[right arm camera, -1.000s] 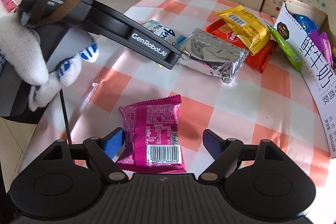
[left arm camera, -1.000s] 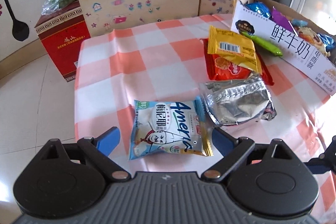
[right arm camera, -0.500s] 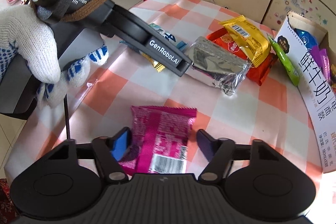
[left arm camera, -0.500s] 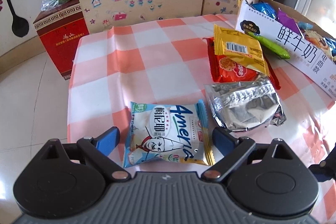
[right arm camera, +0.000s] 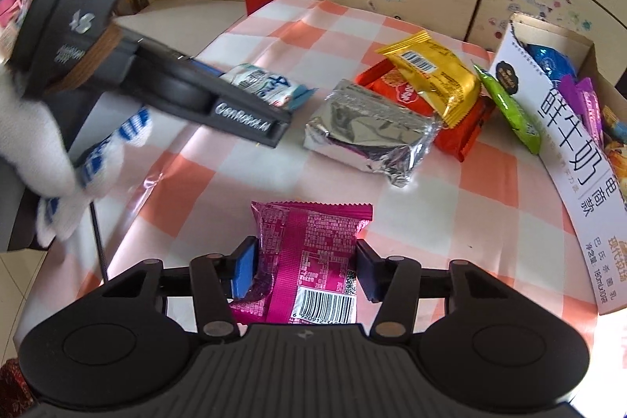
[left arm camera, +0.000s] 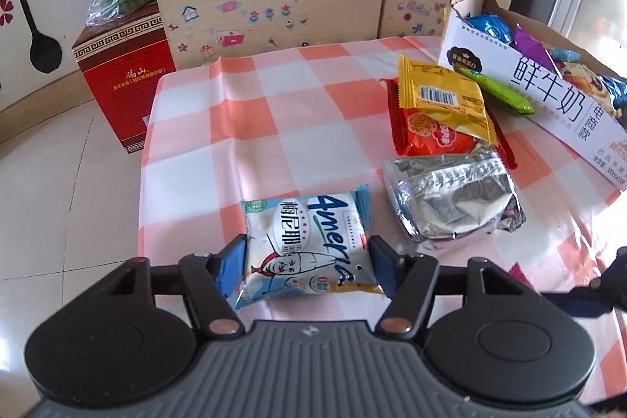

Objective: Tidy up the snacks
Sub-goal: 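Grasp the white Americ packet with the left tool while the right grasps the pink packet, then lift both held packets and carry them over the cardboard box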

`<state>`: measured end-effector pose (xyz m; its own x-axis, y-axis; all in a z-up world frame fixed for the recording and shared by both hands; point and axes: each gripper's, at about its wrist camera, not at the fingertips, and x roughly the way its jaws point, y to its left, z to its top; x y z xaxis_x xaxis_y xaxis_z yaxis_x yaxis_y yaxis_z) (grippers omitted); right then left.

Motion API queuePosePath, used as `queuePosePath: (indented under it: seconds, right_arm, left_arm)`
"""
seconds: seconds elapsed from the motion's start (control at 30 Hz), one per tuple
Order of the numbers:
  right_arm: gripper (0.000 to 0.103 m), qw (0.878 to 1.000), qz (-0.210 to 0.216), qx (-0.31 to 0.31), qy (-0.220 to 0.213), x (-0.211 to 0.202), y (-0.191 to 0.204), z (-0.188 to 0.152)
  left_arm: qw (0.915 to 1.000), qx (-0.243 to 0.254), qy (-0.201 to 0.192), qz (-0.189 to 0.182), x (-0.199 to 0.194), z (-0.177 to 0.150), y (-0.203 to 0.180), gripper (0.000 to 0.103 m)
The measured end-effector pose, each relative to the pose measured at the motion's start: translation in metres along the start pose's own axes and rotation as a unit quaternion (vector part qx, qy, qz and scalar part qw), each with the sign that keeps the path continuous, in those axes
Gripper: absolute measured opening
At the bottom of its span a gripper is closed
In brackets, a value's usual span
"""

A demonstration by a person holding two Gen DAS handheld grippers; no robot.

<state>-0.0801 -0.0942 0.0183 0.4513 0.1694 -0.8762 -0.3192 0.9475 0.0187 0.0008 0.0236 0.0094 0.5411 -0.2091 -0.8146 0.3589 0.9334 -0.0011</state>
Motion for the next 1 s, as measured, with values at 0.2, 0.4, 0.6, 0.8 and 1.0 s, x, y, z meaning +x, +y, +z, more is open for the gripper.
queuePosePath:
  seconds: [0.2, 0.4, 0.6, 0.8, 1.0]
  right_arm:
    - [0.059, 1.000, 0.000, 0.009, -0.005, -0.003, -0.004, 0.001]
    - [0.059, 1.000, -0.002, 0.013, -0.010, -0.007, -0.007, 0.002]
    - [0.059, 0.999, -0.009, 0.030, -0.023, -0.013, -0.017, 0.007]
    - [0.059, 0.998, -0.015, 0.045, -0.036, -0.020, -0.028, 0.011]
    - [0.059, 0.997, -0.020, 0.056, -0.052, -0.028, -0.034, 0.016]
  left_arm:
    - [1.0000, 0.000, -0.002, 0.001, -0.005, -0.003, -0.002, 0.064]
    - [0.9999, -0.003, -0.010, 0.001, -0.010, -0.003, -0.001, 0.064]
    - [0.9997, -0.002, -0.025, 0.001, -0.020, 0.000, -0.004, 0.064]
    - [0.9993, -0.005, -0.038, -0.003, -0.027, 0.003, -0.006, 0.064]
    - [0.9986, -0.008, -0.052, -0.004, -0.034, 0.007, -0.009, 0.064]
